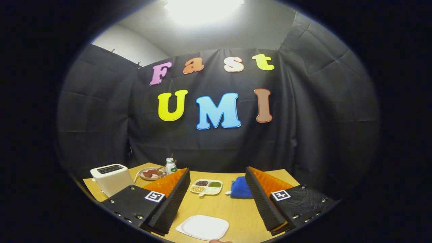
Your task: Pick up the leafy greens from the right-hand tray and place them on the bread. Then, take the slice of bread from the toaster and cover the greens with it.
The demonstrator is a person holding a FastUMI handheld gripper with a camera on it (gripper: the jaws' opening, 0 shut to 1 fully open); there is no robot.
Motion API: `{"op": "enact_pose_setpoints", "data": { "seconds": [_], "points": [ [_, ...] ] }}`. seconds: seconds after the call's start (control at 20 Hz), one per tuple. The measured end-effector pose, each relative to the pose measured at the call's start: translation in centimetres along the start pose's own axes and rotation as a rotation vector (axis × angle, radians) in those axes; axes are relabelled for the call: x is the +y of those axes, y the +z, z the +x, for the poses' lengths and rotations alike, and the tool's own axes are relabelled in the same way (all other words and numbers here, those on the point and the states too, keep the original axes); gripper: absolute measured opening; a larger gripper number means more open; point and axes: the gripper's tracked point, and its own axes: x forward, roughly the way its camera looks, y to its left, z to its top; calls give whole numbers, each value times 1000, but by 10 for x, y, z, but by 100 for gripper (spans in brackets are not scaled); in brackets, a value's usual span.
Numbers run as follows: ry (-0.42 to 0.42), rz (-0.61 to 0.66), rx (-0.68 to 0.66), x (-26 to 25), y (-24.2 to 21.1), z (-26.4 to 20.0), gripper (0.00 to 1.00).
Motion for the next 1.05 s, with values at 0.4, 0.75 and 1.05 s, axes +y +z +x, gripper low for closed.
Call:
{"op": "enact_pose_setpoints", "data": {
  "seconds": [0.4,0.75,1.05],
  "points": [
    [-143,-38,-26,-143,-10,-28,99],
    [-125,-90,-67,-212,-39,-36,99],
    [-76,-183,-242,-249,-49,-38,99]
  ]
}}
